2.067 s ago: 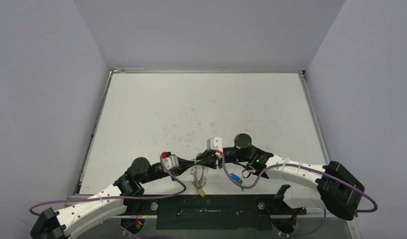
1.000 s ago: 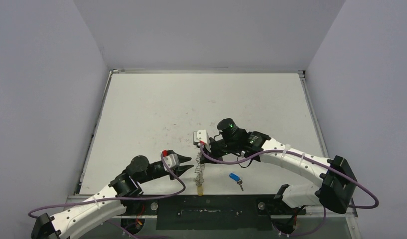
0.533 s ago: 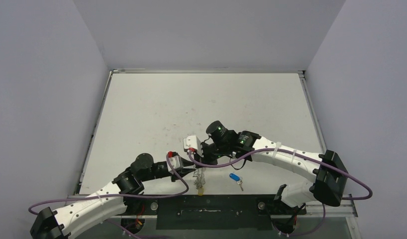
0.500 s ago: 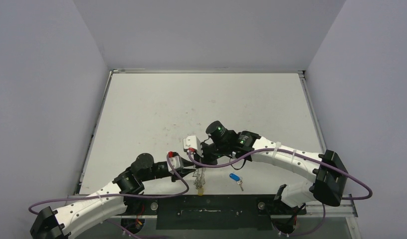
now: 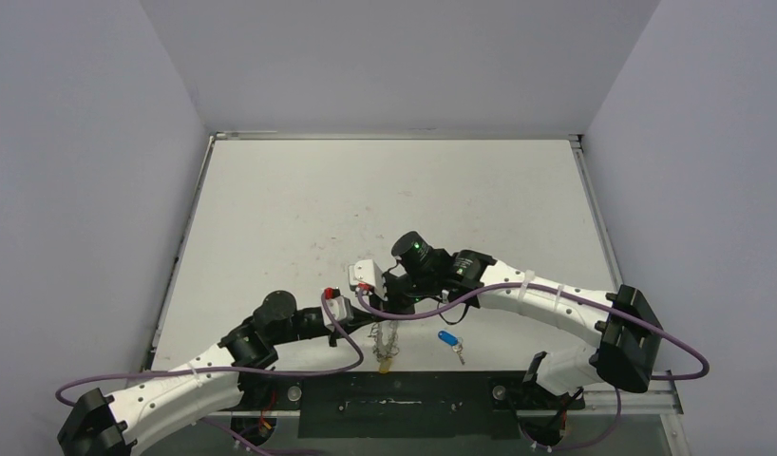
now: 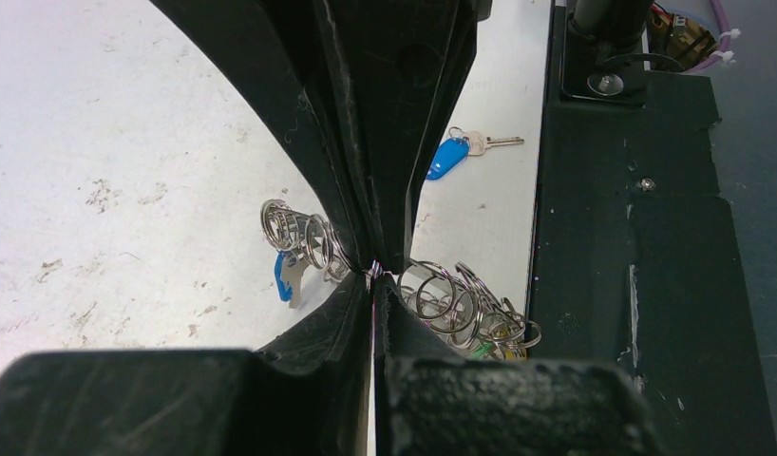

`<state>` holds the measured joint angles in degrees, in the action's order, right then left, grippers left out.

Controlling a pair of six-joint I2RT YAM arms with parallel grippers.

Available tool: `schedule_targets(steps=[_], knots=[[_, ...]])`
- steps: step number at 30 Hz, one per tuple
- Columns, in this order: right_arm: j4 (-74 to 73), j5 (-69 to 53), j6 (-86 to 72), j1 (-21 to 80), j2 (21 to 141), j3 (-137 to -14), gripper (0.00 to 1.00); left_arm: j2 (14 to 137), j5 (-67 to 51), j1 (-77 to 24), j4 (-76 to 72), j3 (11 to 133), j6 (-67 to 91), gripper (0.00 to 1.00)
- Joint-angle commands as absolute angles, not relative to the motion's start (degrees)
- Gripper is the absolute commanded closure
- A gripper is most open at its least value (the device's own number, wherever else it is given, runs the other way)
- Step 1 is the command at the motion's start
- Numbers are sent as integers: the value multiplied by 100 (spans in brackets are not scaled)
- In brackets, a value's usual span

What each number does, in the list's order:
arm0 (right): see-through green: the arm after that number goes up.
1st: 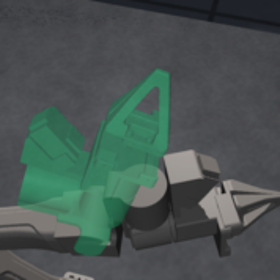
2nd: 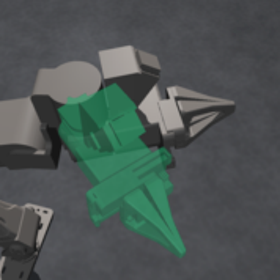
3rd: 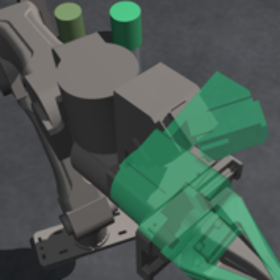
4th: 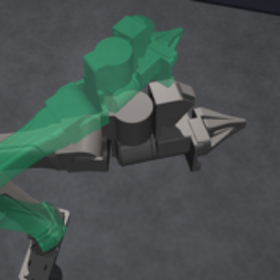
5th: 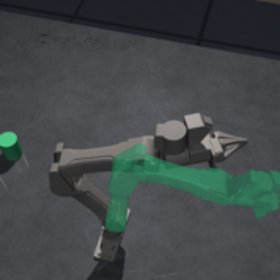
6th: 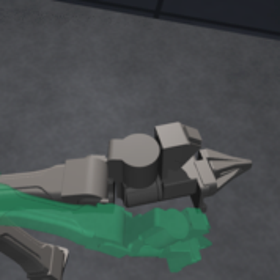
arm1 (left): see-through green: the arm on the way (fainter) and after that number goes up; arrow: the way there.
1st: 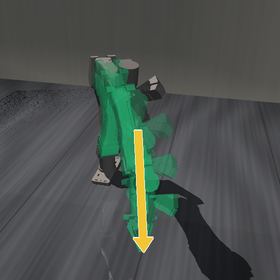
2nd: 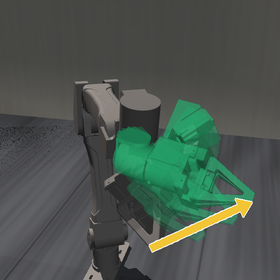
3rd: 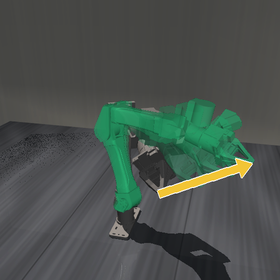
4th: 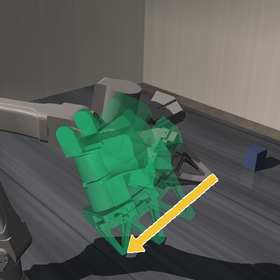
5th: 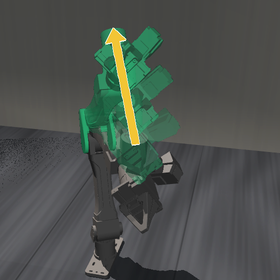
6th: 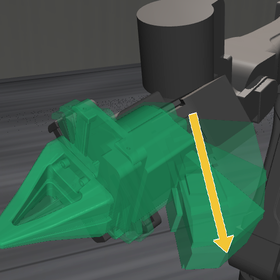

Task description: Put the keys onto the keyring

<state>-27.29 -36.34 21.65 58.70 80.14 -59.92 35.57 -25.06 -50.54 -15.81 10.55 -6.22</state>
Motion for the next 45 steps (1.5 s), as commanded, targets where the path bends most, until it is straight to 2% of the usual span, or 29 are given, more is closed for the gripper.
schedule_targets(steps=[1,3,6,10,12,15,19,23,29,31,37,42,45], knots=[[-2604,-3438,2114,5919,8035,-6205,100,3395,-2568,-5089,-1868,1241,-605,100],[-2547,-3417,2098,5915,8016,-6186,95,3302,-2514,-5089,-1823,1226,-593,100],[-2315,-3348,2026,5870,7906,-6055,76,3206,-2412,-5089,-1833,1181,-534,100],[-1541,-3217,1945,5758,7422,-5457,56,3132,-2139,-5089,-1911,1093,-356,100],[-1049,-3199,1955,5682,7086,-5039,51,3121,-2108,-5094,-2027,1018,-305,100],[-244,-3296,2054,5532,6625,-4334,50,3111,-2122,-5089,-2316,885,-234,100],[982,-3484,1813,5397,6222,-3503,51,3097,-2194,-5097,-2815,662,-199,100],[1816,-3715,1511,5353,6281,-3177,53,3101,-2230,-5099,-3238,502,-193,100],[2705,-4035,1054,5353,6660,-3074,64,3111,-2291,-5107,-3414,428,-185,100],[2831,-4097,959,5364,6759,-3112,71,3104,-2294,-5107,-3415,415,-185,100],[2554,-4227,1072,5375,6896,-3254,75,3093,-2276,-5107,-3376,424,-180,100],[2295,-4247,1223,5362,6809,-3234,95,3068,-2268,-5108,-3376,424,-204,100],[2144,-4232,1296,5358,6791,-3237,100,3072,-2267,-5106,-3385,423,-202,100]])
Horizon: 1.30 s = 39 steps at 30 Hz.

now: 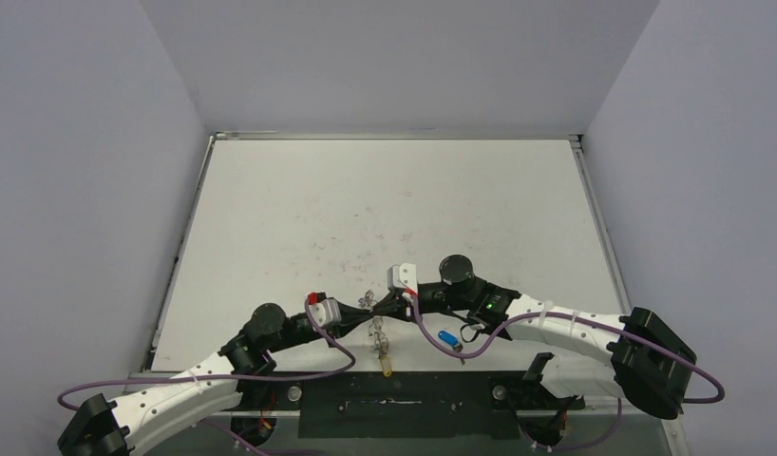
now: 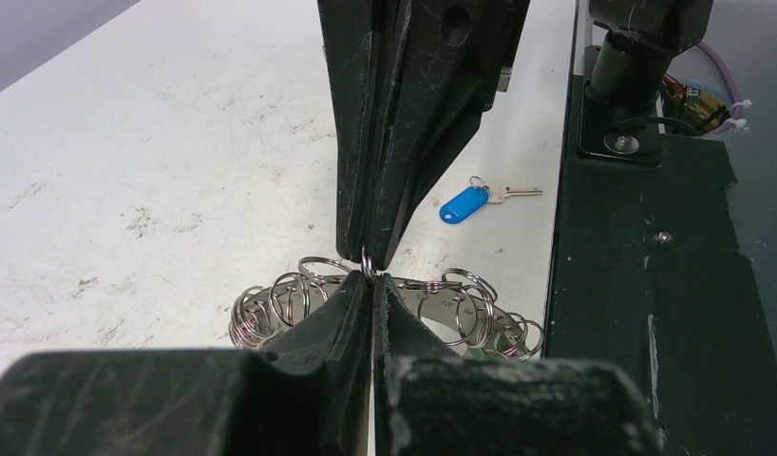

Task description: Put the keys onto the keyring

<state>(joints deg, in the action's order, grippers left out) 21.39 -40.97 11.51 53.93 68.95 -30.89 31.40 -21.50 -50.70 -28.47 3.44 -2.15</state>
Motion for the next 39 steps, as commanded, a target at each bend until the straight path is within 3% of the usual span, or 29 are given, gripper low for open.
schedule_targets(steps=[1,6,10,13,27,33,39], knots=[[2129,-4236,1297,5361,6786,-3242,100,3068,-2268,-5106,-3385,430,-202,100],[1904,-4115,1214,5352,6794,-3376,100,3065,-2285,-5107,-3388,426,-198,100],[1712,-3999,1137,5271,6760,-3486,100,2921,-2185,-5111,-3036,512,-114,59],[1550,-3909,1126,5215,6690,-3560,100,2687,-1933,-5106,-2413,690,-123,48],[861,-3220,1132,4494,6234,-3696,100,1902,-1726,-5107,-1995,782,-144,40],[750,-3165,1082,4092,6148,-3694,100,2807,-2135,-5123,-3000,781,-75,41],[861,-3092,875,3724,6162,-3558,100,4561,-2101,-5451,-4009,1063,118,42]])
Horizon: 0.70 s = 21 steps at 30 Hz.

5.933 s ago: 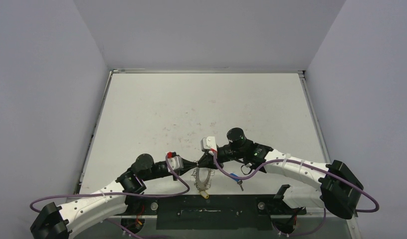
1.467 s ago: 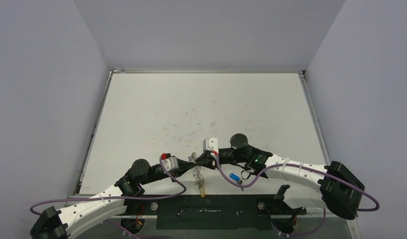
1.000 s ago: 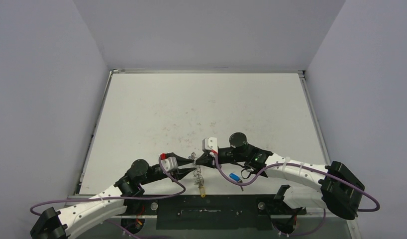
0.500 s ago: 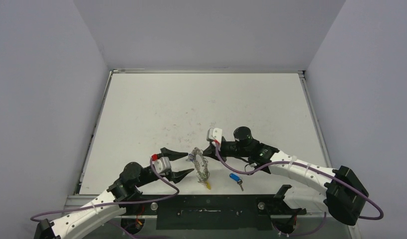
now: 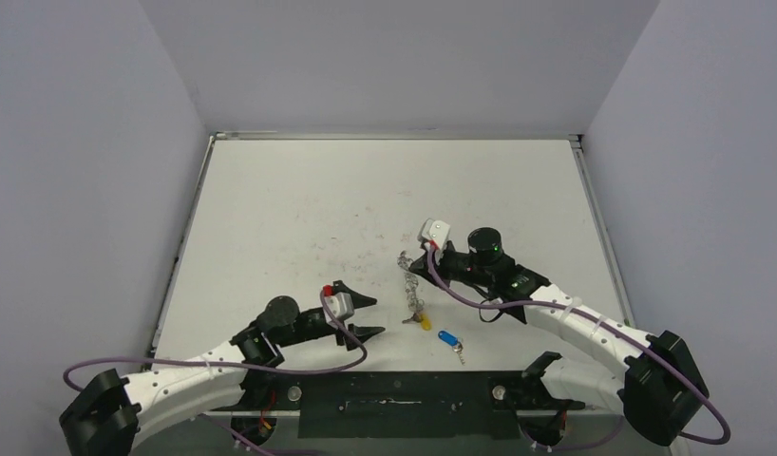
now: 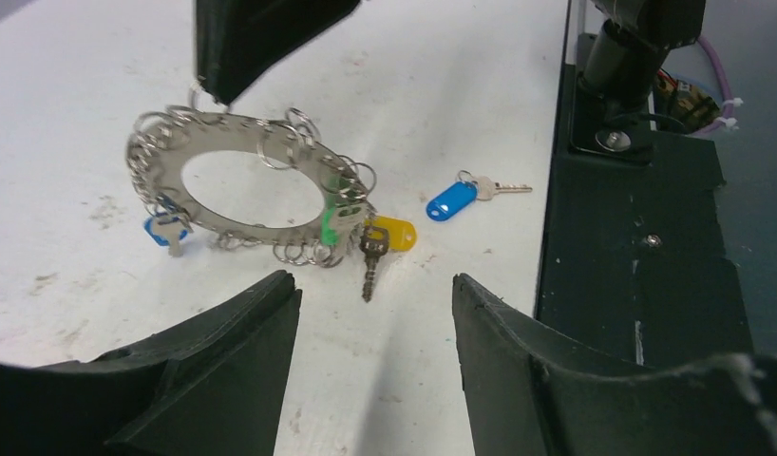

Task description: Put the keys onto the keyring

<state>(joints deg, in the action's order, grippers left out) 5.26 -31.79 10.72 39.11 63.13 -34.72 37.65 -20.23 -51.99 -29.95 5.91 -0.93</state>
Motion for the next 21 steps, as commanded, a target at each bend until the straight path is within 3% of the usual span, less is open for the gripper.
schedule_targets(steps=[1,11,21], knots=[[914,-3081,844,3674,6161,-3519,100,4859,-2053,-5555,-4083,1157,107,42],[1382,-3029,524,3109,6296,-3182,100,7658,-1654,-6785,-4926,2369,-286,44],[1595,-3108,285,2494,6281,-2930,100,10097,-1367,-7049,-5366,3935,1694,49]])
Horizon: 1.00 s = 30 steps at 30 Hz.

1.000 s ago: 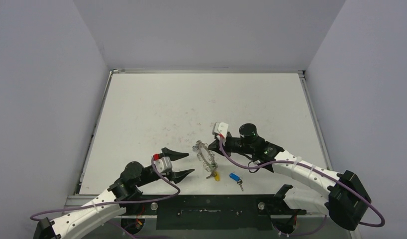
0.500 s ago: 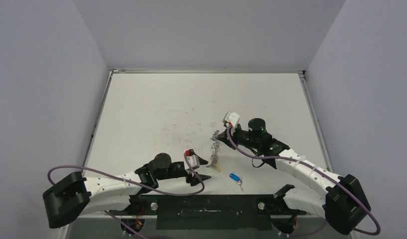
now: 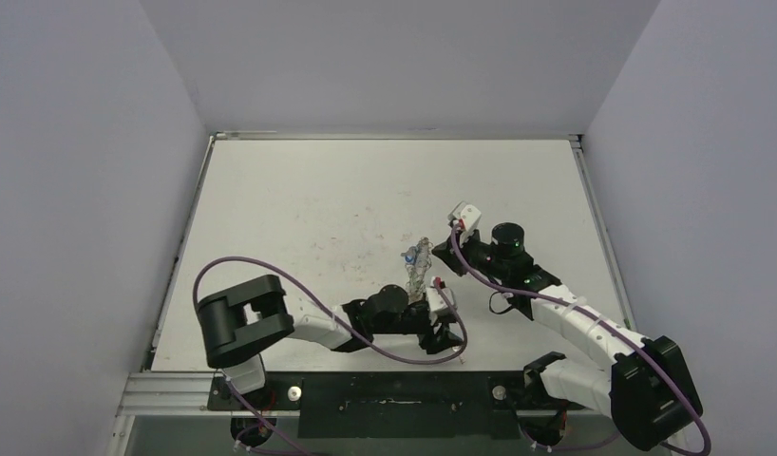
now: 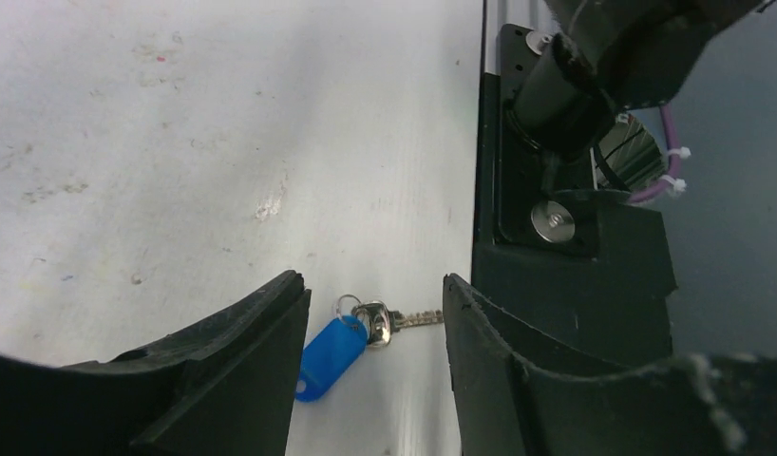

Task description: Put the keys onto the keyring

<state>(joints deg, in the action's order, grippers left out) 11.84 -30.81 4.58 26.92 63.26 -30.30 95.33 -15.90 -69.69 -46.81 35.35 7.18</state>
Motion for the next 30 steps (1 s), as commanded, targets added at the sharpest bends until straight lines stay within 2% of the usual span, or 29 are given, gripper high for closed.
schedule_targets(steps=[1,5,27,30], knots=[[1587,-3105,271,2440,6277,-2902,100,10279,-1130,-7064,-5530,3964,1976,51],[1520,-3075,231,2267,6254,-2840,100,10698,-915,-7066,-5658,4110,2347,58],[1362,-3270,177,2093,6108,-2842,100,10948,-573,-7293,-2548,5152,2249,61],[1362,-3272,158,2093,6104,-2847,100,10997,-483,-7399,-2479,5158,2197,66]])
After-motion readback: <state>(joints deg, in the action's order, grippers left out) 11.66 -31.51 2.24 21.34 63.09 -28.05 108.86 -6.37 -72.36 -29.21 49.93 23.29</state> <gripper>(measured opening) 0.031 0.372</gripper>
